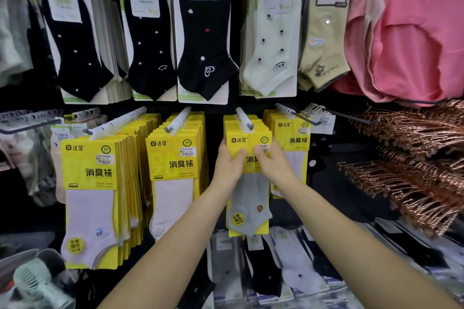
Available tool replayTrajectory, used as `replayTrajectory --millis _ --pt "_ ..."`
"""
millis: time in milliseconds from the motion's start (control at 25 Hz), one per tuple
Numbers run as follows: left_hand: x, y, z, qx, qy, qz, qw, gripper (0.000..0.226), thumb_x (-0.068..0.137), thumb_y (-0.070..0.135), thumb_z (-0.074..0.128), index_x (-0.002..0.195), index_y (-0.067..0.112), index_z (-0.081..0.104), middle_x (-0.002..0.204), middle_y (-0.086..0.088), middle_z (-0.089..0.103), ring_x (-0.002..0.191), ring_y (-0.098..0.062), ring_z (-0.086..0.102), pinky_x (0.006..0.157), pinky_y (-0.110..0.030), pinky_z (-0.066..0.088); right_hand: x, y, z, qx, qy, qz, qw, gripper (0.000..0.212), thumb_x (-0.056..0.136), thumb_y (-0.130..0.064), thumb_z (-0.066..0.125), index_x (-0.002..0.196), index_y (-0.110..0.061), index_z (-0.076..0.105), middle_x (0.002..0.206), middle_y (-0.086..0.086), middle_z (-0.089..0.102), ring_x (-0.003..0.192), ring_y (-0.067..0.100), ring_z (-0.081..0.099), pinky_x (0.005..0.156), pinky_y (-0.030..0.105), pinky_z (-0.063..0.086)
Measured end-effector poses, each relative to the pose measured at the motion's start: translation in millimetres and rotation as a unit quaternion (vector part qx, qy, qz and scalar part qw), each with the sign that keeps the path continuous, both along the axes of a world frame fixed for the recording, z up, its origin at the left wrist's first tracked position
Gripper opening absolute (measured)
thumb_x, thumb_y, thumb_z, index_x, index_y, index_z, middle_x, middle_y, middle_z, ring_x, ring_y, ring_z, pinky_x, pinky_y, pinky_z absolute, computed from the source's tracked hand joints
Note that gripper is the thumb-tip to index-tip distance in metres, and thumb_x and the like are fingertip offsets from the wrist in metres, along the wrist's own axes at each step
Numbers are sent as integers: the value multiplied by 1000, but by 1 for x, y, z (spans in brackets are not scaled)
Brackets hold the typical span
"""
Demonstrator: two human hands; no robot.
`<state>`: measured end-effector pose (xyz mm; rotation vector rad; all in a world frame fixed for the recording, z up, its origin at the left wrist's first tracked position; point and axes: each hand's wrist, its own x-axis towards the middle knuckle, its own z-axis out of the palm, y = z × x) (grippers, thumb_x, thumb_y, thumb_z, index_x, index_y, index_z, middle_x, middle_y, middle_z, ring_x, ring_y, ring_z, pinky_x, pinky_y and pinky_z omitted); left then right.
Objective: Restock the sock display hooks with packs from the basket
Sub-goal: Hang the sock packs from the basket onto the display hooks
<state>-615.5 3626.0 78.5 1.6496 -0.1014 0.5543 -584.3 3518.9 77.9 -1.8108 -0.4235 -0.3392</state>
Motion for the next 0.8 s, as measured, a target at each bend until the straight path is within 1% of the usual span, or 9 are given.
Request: replayTrajectory --millis 80,160,280,360,440,560,640,680,800 --pt "4 0 -1 1 -3 -1 1000 40 91 1 47 129 10 47 113 -5 63 102 -14 60 89 -28 50 6 2 1 10 9 9 1000 33 98 -17 43 130 -9 42 112 5 61 106 22 58 88 34 47" --pt "6 1 -1 3 -5 -3 1000 41 91 1 46 131 10 45 117 -8 62 106 -18 59 94 -34 49 10 0 3 5 9 23 1000 33 98 -17 43 130 -8 41 114 6 60 105 20 58 86 31 47" --pt "1 3 -7 16 -9 -10 1000 43 93 2 45 135 12 42 117 -3 60 100 -7 58 86 -18 48 7 -5 -2 3 10 39 999 26 98 -17 45 124 -15 45 111 -4 56 99 8 54 80 20 43" --pt "-11 3 -24 41 6 -24 999 45 95 4 45 138 14 38 123 0 57 102 1 55 81 -6 45 -2 -12 -14 -4 32 33 999 30 98 -19 46 128 -16 47 115 -6 54 105 8 51 87 22 40" --pt "-28 4 -49 68 33 -53 996 48 94 6 48 139 15 35 129 3 53 111 2 52 87 -5 42 -15 -22 -35 3 53 37 998 29 98 -17 45 126 -12 50 115 -4 57 107 10 53 92 25 41" --pt "-57 8 -101 75 111 -47 990 62 93 20 55 144 19 19 138 15 39 118 16 42 96 -4 35 -48 -37 -90 17 103 36 994 33 97 -17 48 128 -5 50 119 2 59 107 8 58 95 26 46" --pt "-72 8 -143 63 197 -16 978 74 92 29 55 149 16 9 154 5 20 140 -7 26 113 -25 26 -70 -49 -136 -29 151 16 988 43 96 -22 50 136 -7 43 132 3 52 122 14 51 102 28 42" --pt "-81 6 -166 69 233 -19 970 74 93 29 55 149 14 9 156 0 16 143 -15 20 114 -29 23 -80 -57 -162 -61 164 4 985 44 96 -24 51 136 -8 43 135 3 50 125 16 48 103 28 40" --pt "-105 -11 -231 105 321 -59 939 61 94 21 53 145 7 23 151 -7 28 137 -19 32 101 -22 31 -106 -81 -233 -156 209 -7 965 41 95 -25 52 133 -9 46 130 8 55 122 23 51 101 33 42"
